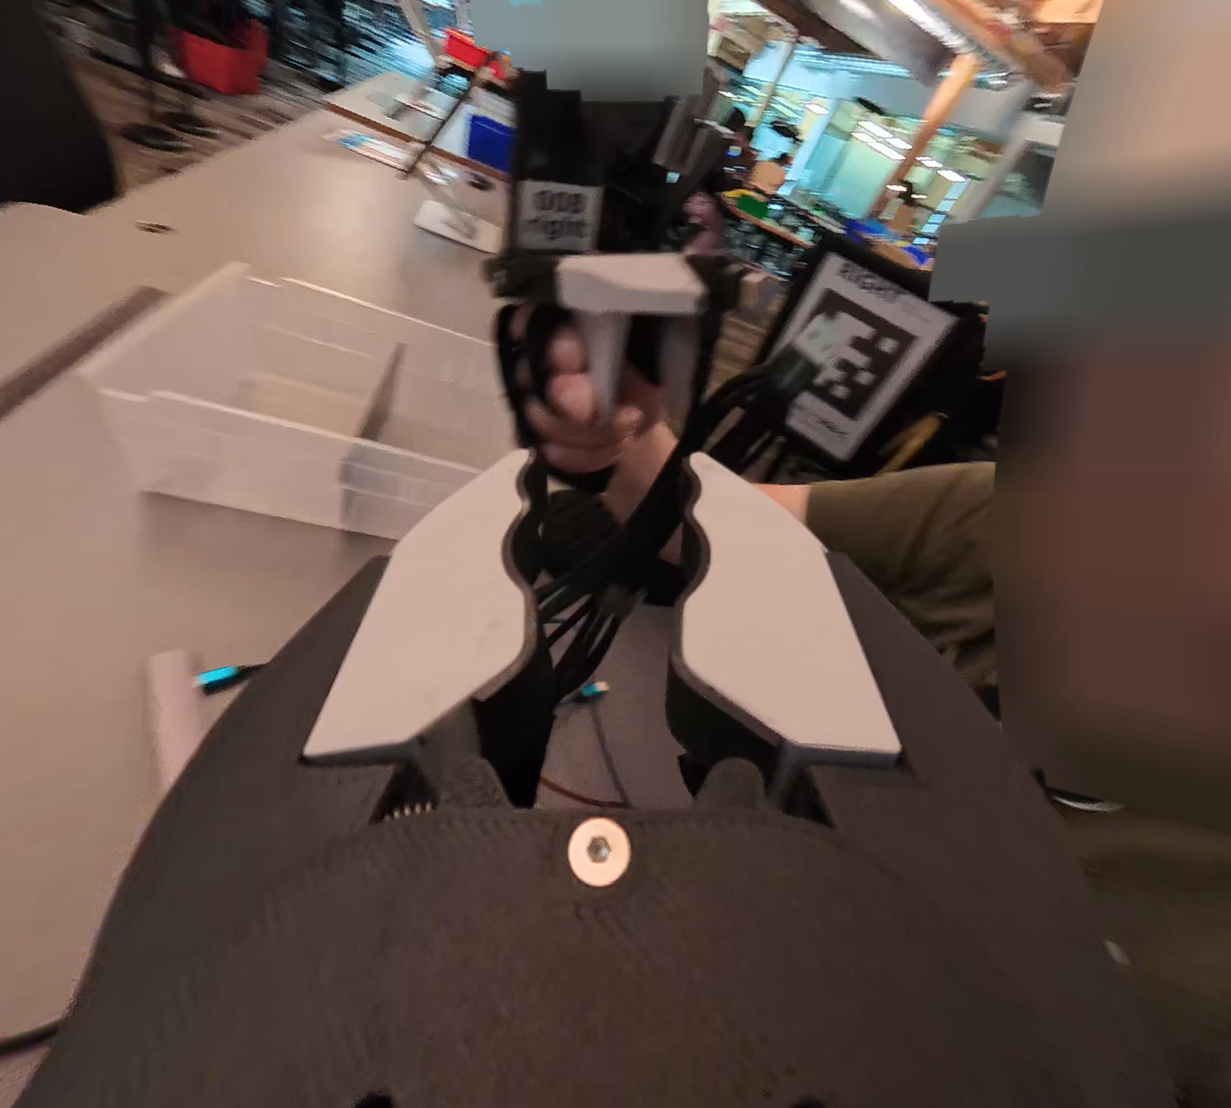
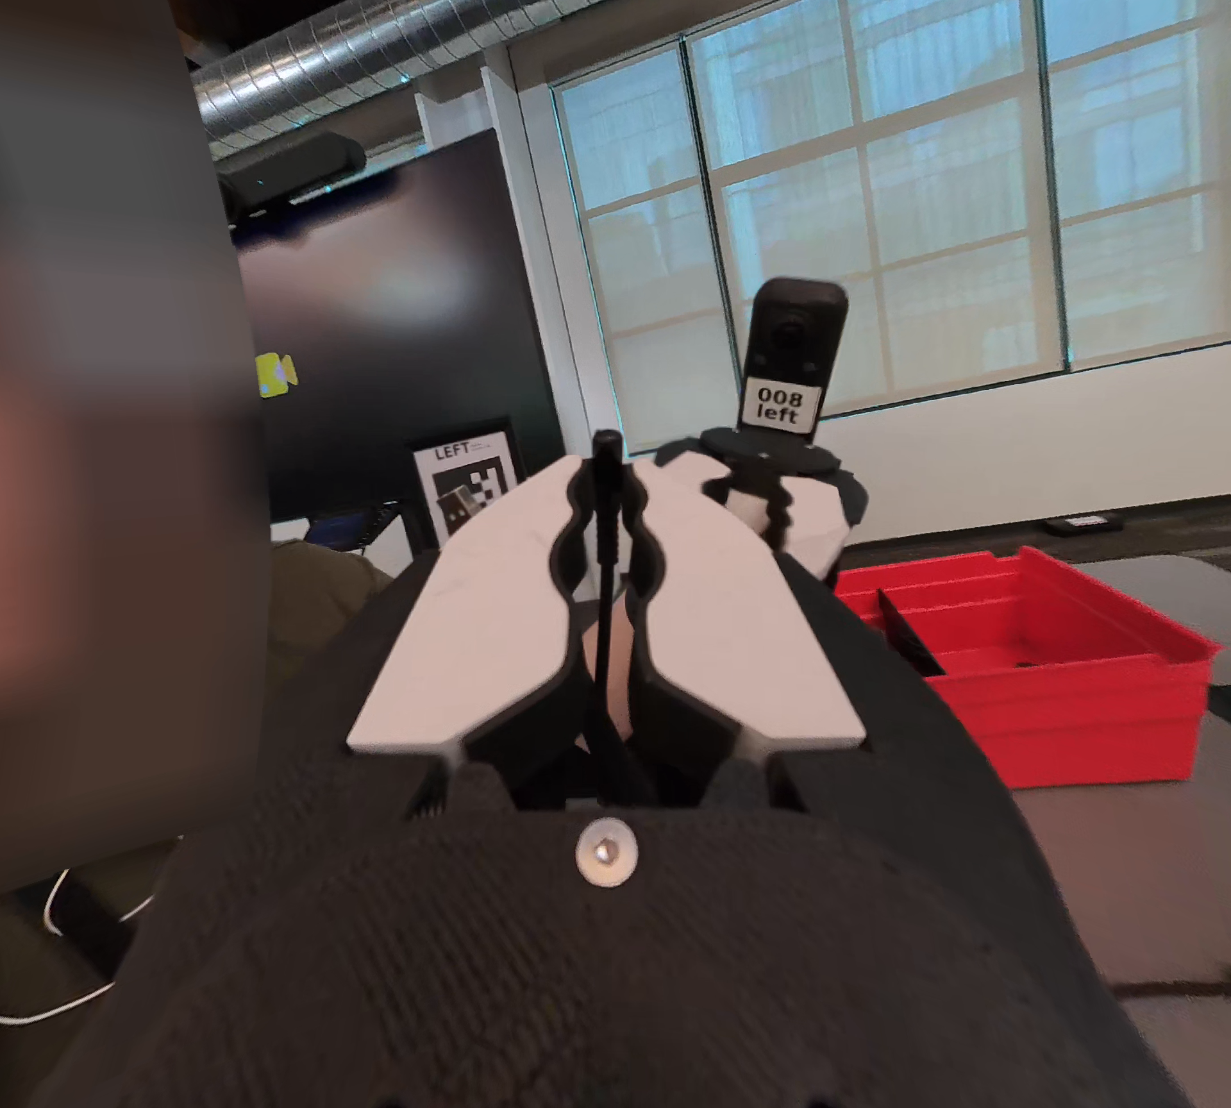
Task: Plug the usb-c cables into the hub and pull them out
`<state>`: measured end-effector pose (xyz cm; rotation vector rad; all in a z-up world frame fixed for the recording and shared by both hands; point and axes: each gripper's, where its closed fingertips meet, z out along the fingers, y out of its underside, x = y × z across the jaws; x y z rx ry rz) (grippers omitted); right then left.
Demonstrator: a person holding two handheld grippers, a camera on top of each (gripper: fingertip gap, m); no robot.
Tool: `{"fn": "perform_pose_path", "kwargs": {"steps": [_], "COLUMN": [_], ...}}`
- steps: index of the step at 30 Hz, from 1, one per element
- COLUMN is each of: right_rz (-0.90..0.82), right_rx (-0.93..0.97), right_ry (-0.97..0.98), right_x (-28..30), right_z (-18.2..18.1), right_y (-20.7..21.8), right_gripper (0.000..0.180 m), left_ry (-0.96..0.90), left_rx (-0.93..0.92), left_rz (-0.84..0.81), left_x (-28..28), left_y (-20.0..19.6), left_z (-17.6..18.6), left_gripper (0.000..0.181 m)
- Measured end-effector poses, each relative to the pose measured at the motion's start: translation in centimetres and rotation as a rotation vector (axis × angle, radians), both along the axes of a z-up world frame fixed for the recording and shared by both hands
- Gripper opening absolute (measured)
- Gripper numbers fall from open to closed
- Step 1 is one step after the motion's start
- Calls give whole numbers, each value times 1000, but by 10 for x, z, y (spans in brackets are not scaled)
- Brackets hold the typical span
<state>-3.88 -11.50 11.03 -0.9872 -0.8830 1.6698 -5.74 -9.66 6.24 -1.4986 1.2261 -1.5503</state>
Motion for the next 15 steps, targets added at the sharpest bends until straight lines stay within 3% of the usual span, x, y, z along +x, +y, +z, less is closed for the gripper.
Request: {"fn": "perform_pose_path", "kwargs": {"steps": [3, 6, 9, 15], "right_rz": [-60, -121, -164, -193], "right_rx": [54, 121, 176, 194], "right_ry": [-23, -48, -45, -15], "right_x": [18, 36, 52, 69], "right_z": [14, 27, 38, 50], "right_y": [-3, -11, -19, -22], "right_gripper": [8, 7, 8, 8], "left_ry": [125, 396, 517, 866], "left_rx": [70, 103, 41, 41], "left_rz": [223, 447, 430, 449], "left_x": [0, -4, 10, 0], "left_y": [44, 93, 101, 124], "left_z": [-33, -95, -139, -223], "left_gripper": [37, 35, 30, 48]}}
